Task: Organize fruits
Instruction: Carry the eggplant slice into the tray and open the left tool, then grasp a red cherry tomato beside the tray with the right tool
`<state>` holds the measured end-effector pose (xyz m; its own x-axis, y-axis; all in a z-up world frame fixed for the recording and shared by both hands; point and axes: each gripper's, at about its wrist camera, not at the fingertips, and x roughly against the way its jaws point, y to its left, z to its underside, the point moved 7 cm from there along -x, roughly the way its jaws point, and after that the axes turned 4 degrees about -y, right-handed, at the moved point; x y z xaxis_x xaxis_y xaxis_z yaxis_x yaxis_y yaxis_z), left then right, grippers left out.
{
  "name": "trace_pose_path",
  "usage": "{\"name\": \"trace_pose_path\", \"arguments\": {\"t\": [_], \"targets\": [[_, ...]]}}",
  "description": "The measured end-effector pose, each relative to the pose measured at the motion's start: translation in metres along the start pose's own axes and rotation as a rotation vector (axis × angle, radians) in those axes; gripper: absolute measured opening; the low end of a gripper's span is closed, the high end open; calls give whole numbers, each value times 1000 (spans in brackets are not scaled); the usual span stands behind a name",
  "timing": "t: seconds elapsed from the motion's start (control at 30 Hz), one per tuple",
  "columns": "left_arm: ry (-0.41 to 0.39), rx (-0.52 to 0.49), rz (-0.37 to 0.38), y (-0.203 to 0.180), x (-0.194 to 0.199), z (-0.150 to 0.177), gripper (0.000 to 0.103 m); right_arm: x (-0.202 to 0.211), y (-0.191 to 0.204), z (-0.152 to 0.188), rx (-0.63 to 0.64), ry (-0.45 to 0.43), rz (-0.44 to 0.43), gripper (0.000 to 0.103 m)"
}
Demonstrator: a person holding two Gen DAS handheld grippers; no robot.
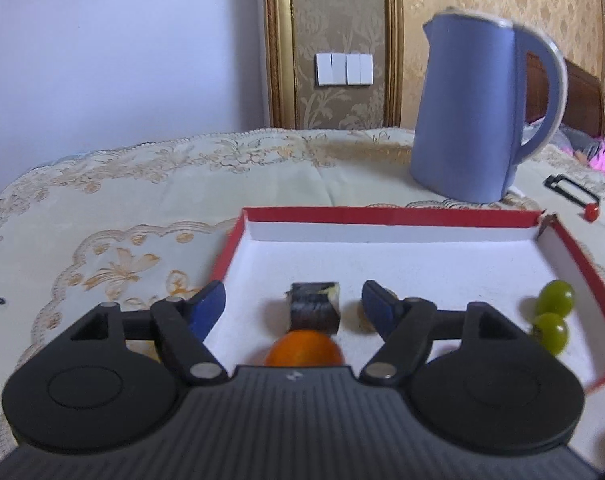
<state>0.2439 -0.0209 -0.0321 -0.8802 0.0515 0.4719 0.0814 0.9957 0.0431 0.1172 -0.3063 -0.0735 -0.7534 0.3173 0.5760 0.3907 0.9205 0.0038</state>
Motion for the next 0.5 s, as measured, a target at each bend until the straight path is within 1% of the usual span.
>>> {"name": "trace_pose_path", "arguments": {"t": [0.03,0.13,0.23,0.3,0.4,0.5], "targets": [[-9,-3,2,3,8,1,74,0,0,0,0,0,0,88],[-36,-6,-7,17,38,7,81,0,0,0,0,0,0,88],[-46,-16,-11,28,65,23,82,0,0,0,0,0,0,88],[-28,-25,-1,33,79,36,82,0,0,0,0,0,0,88],[2,-1,27,39,94,55,83,0,0,0,0,0,0,88],[34,15,34,40,100,75,83,0,0,0,0,0,0,88]]}}
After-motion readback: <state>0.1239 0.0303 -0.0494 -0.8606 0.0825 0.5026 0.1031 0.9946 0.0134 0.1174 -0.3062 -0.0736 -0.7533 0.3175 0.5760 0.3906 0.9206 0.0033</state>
